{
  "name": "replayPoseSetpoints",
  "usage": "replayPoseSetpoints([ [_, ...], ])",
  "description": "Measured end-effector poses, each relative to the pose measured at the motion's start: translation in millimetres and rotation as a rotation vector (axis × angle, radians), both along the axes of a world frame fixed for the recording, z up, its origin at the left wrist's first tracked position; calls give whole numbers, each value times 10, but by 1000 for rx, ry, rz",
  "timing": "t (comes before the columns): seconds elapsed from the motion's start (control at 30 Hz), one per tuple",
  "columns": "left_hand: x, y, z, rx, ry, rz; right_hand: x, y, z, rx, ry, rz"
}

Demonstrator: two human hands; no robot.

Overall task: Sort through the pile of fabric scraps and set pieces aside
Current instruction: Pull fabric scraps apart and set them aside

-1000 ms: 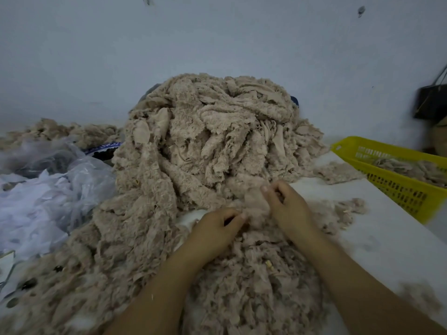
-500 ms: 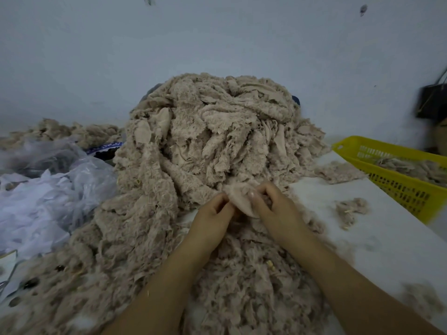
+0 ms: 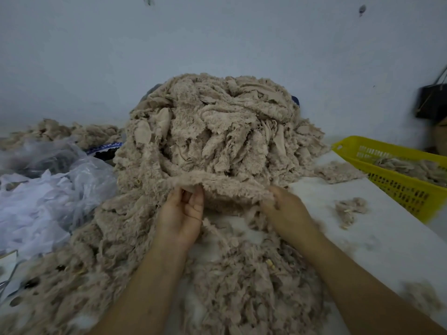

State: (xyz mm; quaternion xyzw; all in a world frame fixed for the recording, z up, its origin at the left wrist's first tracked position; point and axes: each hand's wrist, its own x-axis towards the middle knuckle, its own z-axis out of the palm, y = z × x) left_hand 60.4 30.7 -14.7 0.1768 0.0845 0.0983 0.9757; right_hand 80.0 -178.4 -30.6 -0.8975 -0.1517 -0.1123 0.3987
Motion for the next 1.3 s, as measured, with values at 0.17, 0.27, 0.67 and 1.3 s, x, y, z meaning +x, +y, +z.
replayPoseSetpoints([
  [0.17, 58, 15, -38, 78, 100, 78, 24, -41, 10, 370, 65, -121],
  [0.27, 26, -16, -45, 224, 151, 81, 65, -24, 0, 412, 82, -204],
  [0.67, -83, -291, -186, 1766, -207, -159, -24, -2, 90, 491, 13, -123],
  [1.3, -16, -42, 15, 350, 134, -140, 4, 124, -75, -156, 61, 340],
])
